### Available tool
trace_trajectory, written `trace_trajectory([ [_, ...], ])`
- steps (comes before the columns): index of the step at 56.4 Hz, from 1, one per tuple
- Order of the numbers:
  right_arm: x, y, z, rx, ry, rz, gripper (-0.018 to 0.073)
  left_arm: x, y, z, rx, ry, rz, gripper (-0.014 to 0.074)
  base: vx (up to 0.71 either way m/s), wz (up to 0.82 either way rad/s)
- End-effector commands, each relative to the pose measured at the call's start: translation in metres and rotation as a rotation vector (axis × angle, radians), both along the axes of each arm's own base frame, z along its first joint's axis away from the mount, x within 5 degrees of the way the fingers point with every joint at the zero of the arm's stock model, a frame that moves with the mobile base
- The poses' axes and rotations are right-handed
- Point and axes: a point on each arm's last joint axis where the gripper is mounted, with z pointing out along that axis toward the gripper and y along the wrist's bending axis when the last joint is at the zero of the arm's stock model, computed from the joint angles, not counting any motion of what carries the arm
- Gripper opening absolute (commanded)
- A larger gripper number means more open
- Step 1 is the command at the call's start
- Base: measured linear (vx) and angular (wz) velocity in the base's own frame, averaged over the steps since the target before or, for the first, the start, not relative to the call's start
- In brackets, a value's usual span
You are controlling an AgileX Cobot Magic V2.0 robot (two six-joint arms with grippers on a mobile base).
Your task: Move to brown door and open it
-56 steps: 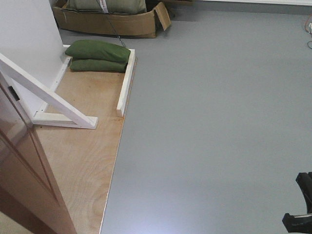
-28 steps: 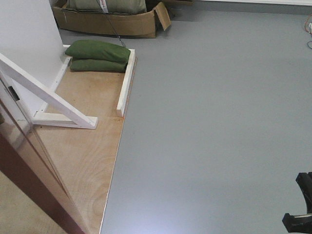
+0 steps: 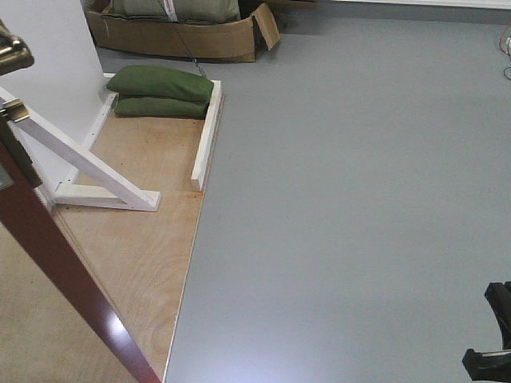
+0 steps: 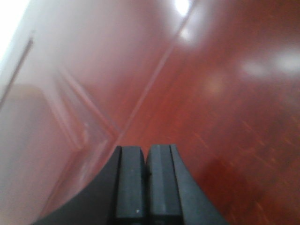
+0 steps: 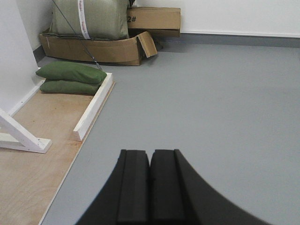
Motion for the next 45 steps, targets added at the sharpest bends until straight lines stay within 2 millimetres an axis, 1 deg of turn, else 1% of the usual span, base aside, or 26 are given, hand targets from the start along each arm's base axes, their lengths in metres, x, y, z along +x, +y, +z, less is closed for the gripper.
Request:
trace_trajectory([
  [1,0.002,0.0,0.006,-0.009,-0.081,-0.001,0.0,0.004,-0.017,0.007,0.111,-0.036,-0.147,0.0139,0.0,0.0],
  [12,0.002,0.0,0.006,-0.009,-0.081,-0.001,0.0,0.023,-0.029,-0.002,0.233,-0.009,-0.249,0.0139,0.0,0.0],
  [20,0.002,0.0,0.006,-0.009,-0.081,-0.001,0.0,0.041,-0.033,-0.013,0.249,0.038,-0.284,0.014,0.0,0.0],
  [27,0.002,0.0,0.006,-0.009,-0.081,-0.001,0.0,0.052,-0.036,-0.021,0.249,0.07,-0.305,0.014,0.0,0.0],
  [36,0.002,0.0,0.006,-0.009,-0.081,-0.001,0.0,0.058,-0.04,-0.024,0.265,0.084,-0.318,0.014,0.0,0.0],
  [45,0.002,0.0,0.006,-0.009,-0.081,-0.001,0.0,0.057,-0.049,-0.025,0.37,0.071,-0.335,0.014,0.0,0.0],
])
